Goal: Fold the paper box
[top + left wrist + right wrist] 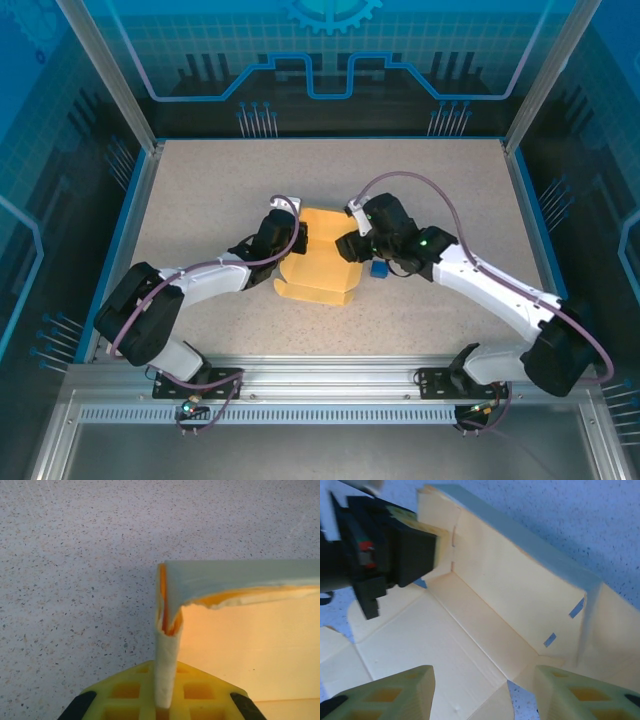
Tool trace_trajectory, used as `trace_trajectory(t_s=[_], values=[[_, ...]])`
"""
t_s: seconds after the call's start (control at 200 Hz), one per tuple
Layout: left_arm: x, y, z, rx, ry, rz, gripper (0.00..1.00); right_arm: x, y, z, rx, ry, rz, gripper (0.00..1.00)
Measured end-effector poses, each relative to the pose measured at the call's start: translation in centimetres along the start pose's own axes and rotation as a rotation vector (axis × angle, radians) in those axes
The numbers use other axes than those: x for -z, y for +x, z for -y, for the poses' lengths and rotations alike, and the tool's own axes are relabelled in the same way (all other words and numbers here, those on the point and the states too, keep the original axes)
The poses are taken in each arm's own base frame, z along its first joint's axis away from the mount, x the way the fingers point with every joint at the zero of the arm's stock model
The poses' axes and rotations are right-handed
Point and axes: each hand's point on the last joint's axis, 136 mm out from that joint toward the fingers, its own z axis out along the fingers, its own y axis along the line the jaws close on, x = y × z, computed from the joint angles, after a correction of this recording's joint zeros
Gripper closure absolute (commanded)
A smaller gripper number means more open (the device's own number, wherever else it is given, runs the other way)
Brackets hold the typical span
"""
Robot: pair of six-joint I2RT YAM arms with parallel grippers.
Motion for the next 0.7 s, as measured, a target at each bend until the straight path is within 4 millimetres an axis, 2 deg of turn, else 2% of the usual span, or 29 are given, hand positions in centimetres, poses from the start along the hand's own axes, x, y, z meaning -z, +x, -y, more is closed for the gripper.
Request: trace_trajectory(t_s=[0.155,0.23,0.395,0.455,0.53,0.585,0.7], values=[[0.0,0.0,0.0,0.000,-0.001,0.000,0.93,2.7,-0.8,0.1,0.058,-0.004,0.054,0.45],[0.0,0.1,-0.1,0.000,-0.002,-0.002,0.93,4.0,-1.2,0.9,0.062,0.002,0.089,0.45],[0.0,0.1,-0.1,-0.001,-0.003,-0.004,0.93,5.7,-0.8,6.3,-0.044,0.066,0.143,0.49],[0.0,0.1,-0.1,-0.001,-0.004,-0.006,0.93,5.5,0.2,8.5,-0.105,0.089,0.138,0.51],[0.1,0.1,-0.1,-0.001,-0.004,-0.007,0.93,4.7,1.8,10.2,-0.167,0.095,0.120,0.54],[0.3,0.0,-0.1,0.000,-0.004,-0.006,0.93,3.7,3.3,10.7,-0.196,0.085,0.088,0.56],[0.5,-0.2,-0.2,0.002,-0.003,-0.001,0.93,1.3,6.1,10.3,-0.227,0.036,0.018,0.59]])
